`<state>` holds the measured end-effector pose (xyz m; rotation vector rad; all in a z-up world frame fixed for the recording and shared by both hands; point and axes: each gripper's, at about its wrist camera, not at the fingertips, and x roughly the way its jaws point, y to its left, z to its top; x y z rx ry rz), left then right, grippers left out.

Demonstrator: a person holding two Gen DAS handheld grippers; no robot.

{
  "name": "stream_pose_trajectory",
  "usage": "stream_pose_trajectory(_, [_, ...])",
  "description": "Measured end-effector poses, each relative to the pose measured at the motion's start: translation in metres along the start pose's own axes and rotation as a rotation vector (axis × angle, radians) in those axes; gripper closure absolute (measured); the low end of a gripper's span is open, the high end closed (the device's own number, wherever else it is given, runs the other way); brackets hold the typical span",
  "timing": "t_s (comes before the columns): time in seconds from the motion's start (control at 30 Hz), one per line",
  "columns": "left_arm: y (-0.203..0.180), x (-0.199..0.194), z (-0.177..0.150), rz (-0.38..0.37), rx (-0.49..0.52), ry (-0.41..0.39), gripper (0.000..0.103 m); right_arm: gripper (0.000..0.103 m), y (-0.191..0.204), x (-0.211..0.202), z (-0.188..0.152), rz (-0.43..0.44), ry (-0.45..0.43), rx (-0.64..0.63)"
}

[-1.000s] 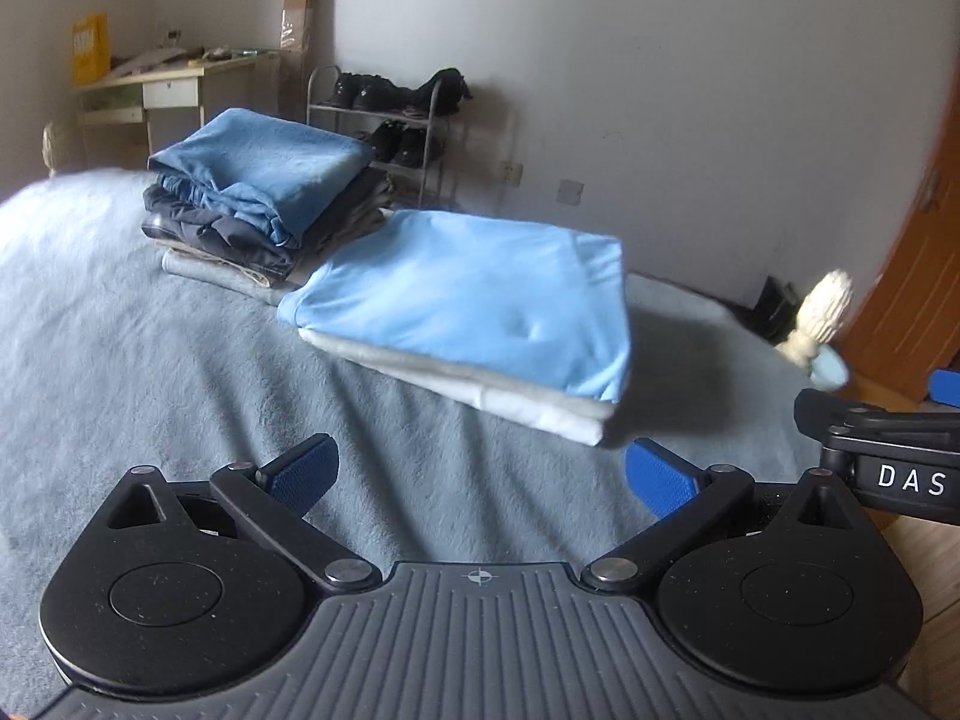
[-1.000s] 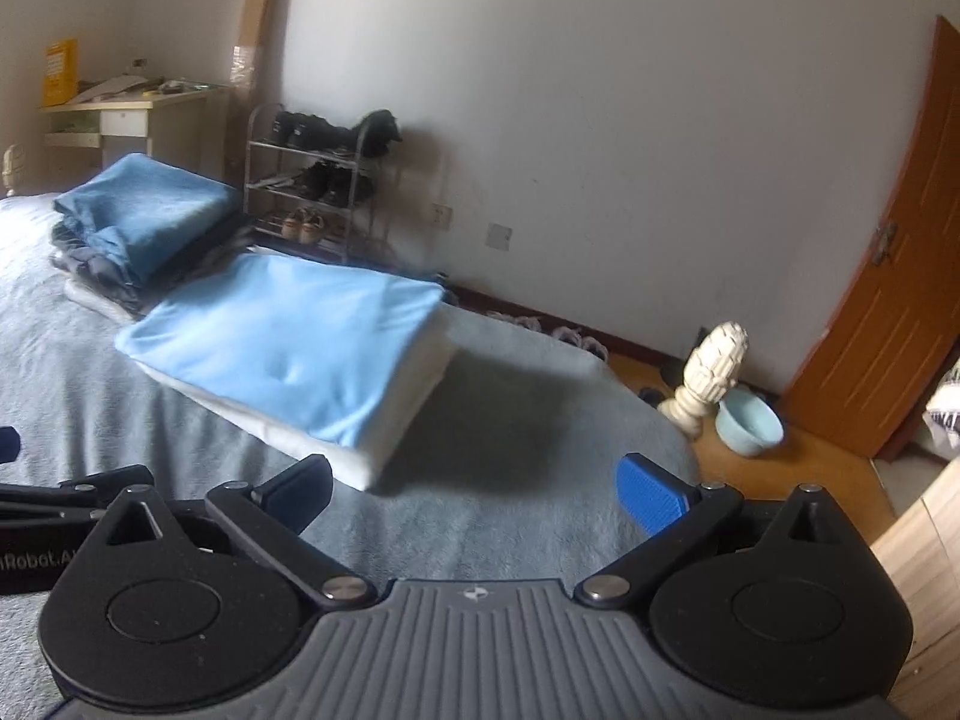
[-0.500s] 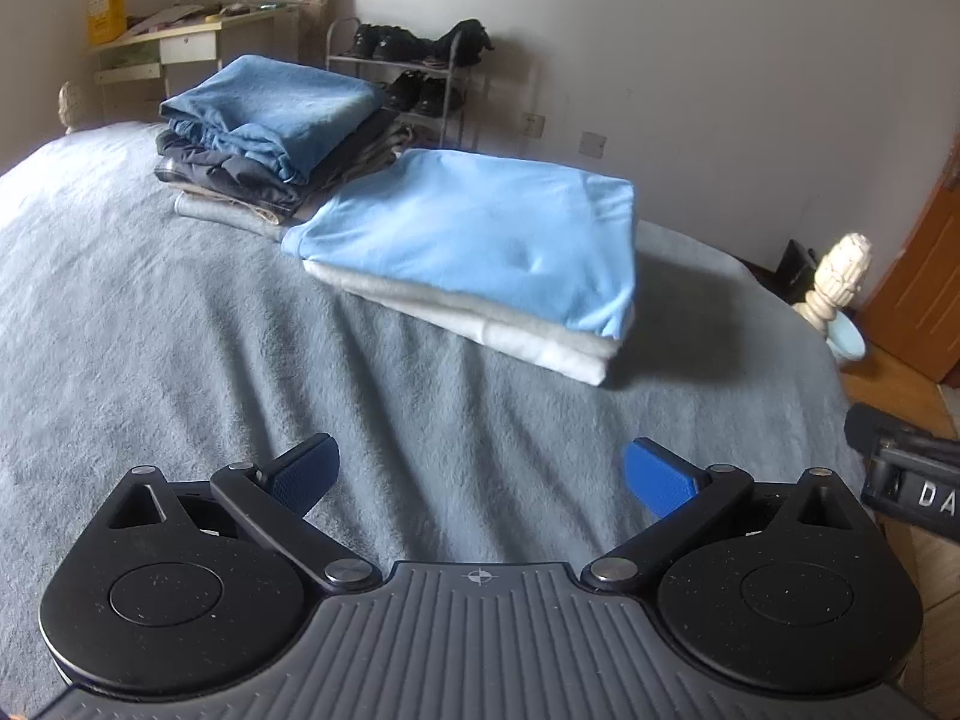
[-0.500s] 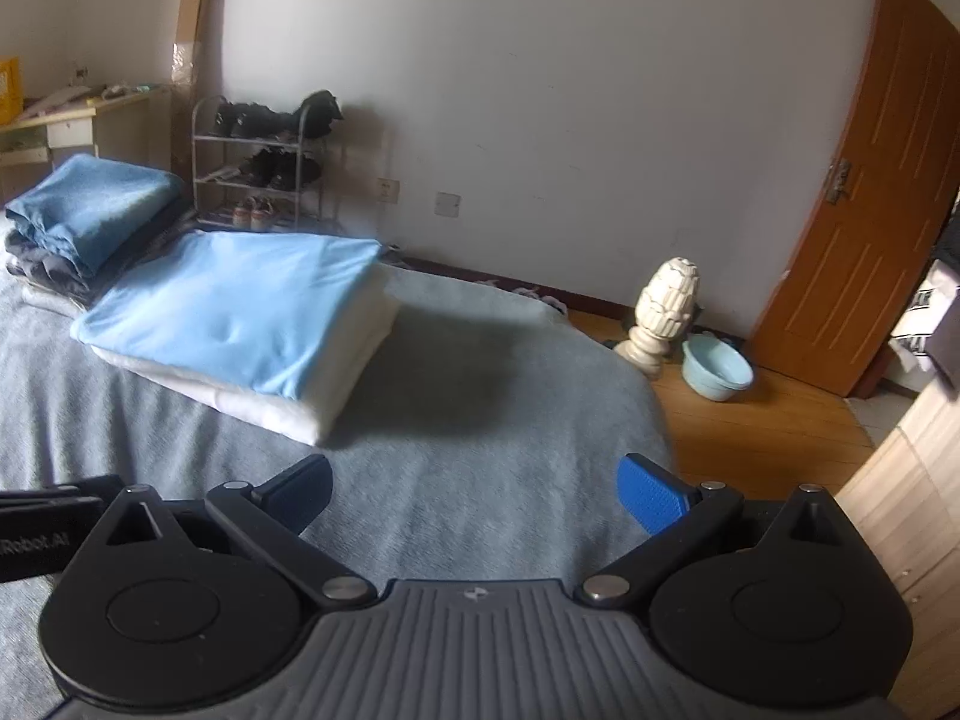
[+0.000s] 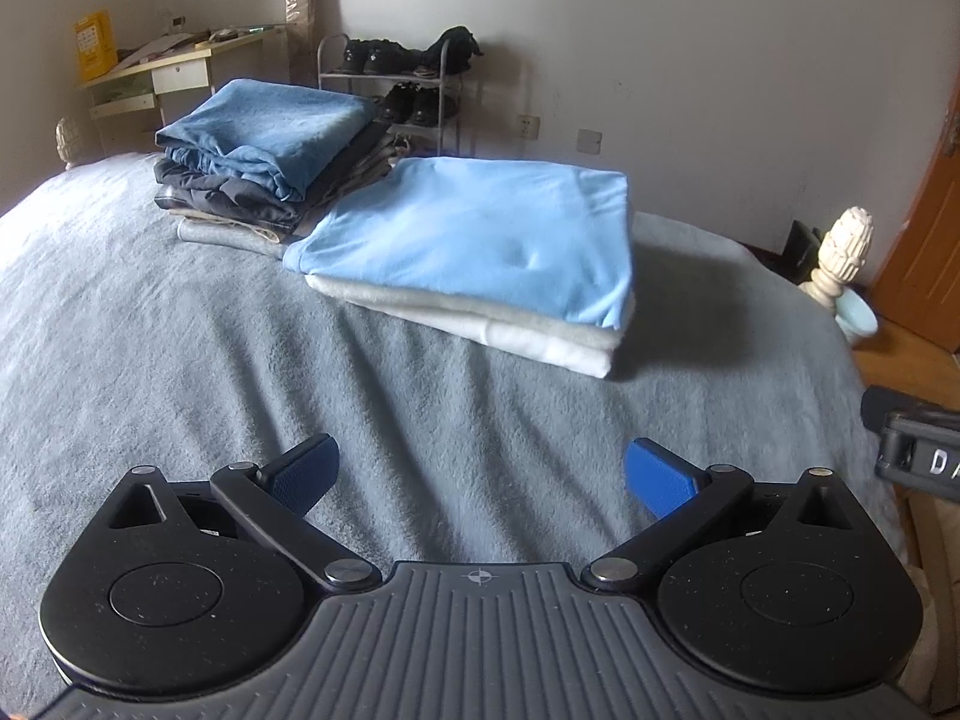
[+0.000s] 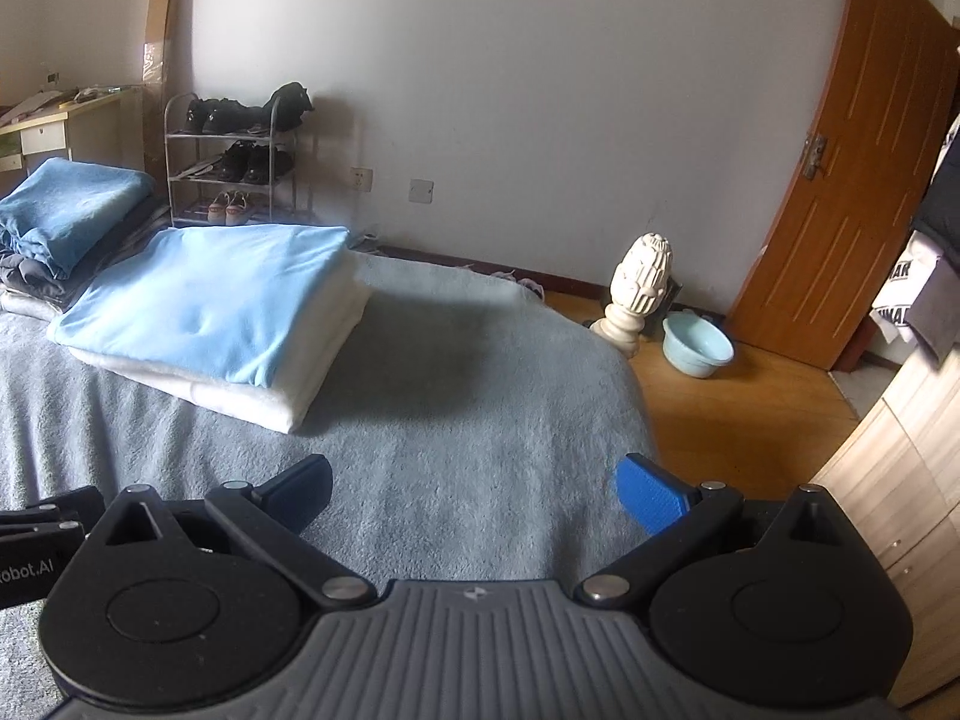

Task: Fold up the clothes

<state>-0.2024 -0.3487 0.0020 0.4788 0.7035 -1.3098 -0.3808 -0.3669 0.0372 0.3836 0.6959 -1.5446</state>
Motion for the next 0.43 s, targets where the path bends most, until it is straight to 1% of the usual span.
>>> stream_pose_trajectory(0.23, [0.0026, 0.0014, 0.0009, 0.015, -0.011, 0.002, 0.0, 0.0, 0.0076, 0.0012, 0.0002, -0.005, -0.002, -0.025])
stream_pose_trajectory(0.43, [0.0063, -0.0025, 0.0026, 0.02, -0.029, -0.018, 0.0, 0.0, 0.0094, 0.0002, 0.0002, -0.016, -0.002, -0.028])
